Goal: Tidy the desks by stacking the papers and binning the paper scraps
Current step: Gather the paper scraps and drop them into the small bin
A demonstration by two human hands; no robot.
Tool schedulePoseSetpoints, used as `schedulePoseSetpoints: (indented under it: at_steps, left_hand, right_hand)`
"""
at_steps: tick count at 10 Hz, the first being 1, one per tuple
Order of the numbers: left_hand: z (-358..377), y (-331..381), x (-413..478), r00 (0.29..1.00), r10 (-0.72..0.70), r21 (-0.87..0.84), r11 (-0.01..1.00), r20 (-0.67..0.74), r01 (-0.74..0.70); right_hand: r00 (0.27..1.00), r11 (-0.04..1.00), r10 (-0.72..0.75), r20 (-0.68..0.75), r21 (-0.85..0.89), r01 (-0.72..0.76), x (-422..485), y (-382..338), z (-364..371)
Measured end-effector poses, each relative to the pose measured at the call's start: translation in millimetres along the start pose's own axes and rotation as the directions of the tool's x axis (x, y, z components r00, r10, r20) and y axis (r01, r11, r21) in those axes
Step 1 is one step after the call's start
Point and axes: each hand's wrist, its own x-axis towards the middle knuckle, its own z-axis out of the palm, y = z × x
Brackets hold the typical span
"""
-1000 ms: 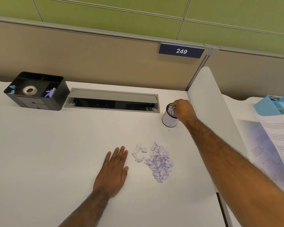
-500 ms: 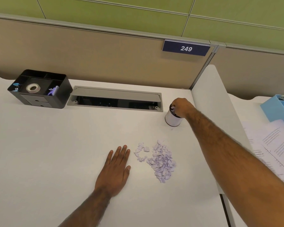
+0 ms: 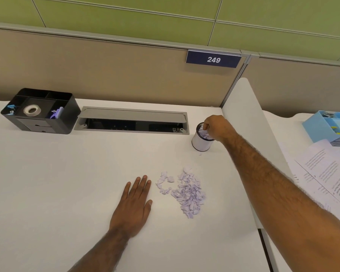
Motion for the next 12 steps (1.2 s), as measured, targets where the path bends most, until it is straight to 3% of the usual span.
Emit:
schedulePoseSetpoints:
  at_steps: [3,5,6,7,8,9,12]
  left_hand:
    - [1,-1,0,1.000,-0.004,-0.002,1.000,0.023,0.004]
    - [1,0,1,1.000,-0.002,-0.002,1.000,0.015,0.002]
    - [1,-1,0,1.000,-0.005,-0.004,1.000,0.017,0.005]
    - [1,-1,0,1.000,0.000,0.000,1.000,0.009,0.000]
    - [2,-1,-1,1.000,-0.002,0.002,1.000,0.014,0.002]
    - [2,-2,-1,1.000,0.004,-0.006,1.000,0.011,-0.004]
    - [3,-2,0,1.000,0.015,-0.005,1.000,-0.001,-0.015]
  right_hand:
    - [0.983,1.000,-0.012,-0.183,0.012,0.015,-10,8,0]
    - [0.877,0.968,0.063,-0.476,0.243,0.062,-54,-1,21]
    - [0.903,0.941,0.100,-0.418,0.334,0.051,-84,-4,63]
    - [0.973,0.939,0.122,-0.194,0.340,-0.050,-104,-2,106]
    - [0.985,0.960,0.170,-0.002,0.225,-0.165,-113,2,130]
    - [0.990,0.989,0.143,-0.015,0.024,-0.143,-118,2,139]
    - [0.993,0.979,0.117,-0.001,-0.170,-0.115,-107,-2,135]
